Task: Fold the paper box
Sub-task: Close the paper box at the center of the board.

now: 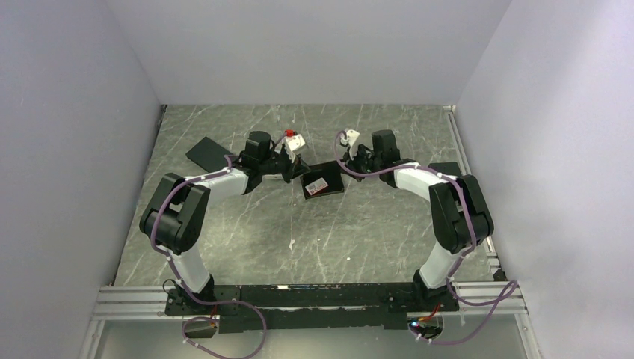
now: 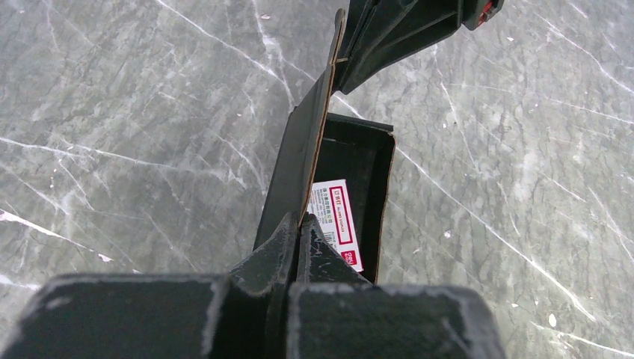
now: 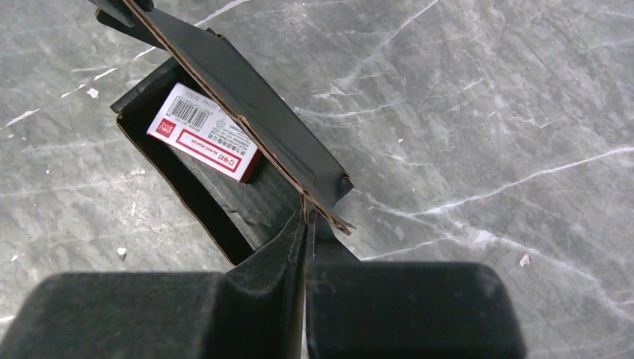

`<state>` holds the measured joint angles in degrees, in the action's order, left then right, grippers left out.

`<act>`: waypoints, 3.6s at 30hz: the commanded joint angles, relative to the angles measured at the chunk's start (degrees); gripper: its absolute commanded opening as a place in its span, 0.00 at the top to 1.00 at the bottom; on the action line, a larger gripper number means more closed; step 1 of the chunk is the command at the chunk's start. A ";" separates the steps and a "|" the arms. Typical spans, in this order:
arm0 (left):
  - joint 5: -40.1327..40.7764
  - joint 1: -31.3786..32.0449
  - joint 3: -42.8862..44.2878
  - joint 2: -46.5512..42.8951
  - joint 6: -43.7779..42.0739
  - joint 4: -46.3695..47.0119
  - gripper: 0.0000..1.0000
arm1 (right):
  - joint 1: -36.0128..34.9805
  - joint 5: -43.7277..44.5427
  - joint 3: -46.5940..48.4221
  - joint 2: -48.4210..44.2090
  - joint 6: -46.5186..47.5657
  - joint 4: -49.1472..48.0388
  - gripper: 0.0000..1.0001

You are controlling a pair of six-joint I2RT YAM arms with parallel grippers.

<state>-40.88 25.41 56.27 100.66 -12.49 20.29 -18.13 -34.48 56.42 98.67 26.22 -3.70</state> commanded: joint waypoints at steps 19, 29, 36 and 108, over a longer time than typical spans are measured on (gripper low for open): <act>-1.46 0.52 0.59 0.85 0.80 -1.57 1.00 | -4.15 -0.84 -1.11 -0.97 -12.74 -3.42 1.00; -1.47 0.52 0.07 0.46 0.54 -2.01 1.00 | -5.69 0.42 -0.45 -0.21 -14.62 -3.08 1.00; -1.66 0.52 -0.15 0.76 0.64 -1.88 1.00 | -5.82 0.56 0.00 0.33 -15.06 -2.28 1.00; -1.28 2.19 -1.74 0.75 0.98 -3.93 1.00 | -6.05 0.14 -4.68 -10.40 -8.06 9.70 0.56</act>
<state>-42.15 27.00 54.59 100.66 -12.56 18.87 -24.82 -31.09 51.24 92.20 12.69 1.69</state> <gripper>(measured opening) 0.012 0.419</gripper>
